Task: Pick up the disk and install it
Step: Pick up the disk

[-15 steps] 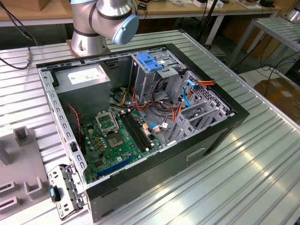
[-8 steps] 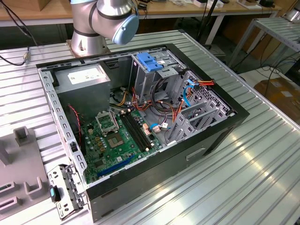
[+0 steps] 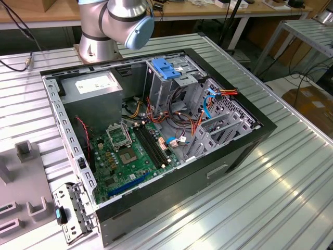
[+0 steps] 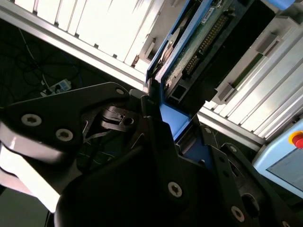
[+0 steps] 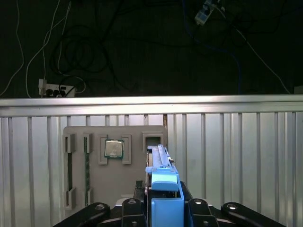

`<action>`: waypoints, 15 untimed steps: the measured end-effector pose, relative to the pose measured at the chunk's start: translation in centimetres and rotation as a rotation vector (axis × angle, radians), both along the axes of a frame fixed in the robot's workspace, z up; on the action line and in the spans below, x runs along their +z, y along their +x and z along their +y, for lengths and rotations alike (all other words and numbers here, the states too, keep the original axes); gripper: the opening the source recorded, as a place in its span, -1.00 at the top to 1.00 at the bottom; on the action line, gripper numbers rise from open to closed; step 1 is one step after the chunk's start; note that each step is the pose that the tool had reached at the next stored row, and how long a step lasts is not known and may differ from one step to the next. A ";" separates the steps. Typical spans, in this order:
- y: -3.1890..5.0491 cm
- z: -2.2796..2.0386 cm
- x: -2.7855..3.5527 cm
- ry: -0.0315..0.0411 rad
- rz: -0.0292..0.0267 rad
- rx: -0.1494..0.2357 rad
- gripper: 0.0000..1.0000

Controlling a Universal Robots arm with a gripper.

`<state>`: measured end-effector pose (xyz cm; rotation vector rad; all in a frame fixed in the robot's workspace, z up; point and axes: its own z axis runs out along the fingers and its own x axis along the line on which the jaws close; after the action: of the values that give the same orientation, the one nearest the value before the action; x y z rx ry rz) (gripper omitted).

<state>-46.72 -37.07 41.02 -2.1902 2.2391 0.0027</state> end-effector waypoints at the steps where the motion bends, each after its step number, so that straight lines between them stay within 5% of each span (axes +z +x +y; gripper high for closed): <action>1: 0.00 0.00 0.00 0.0000 0.0000 0.000 0.26; 10: 0.00 0.00 0.03 0.0000 0.0001 0.000 0.26; 15: 0.01 0.00 0.86 -0.0001 0.0001 0.000 0.26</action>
<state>-46.71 -37.07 41.88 -2.1903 2.2392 0.0028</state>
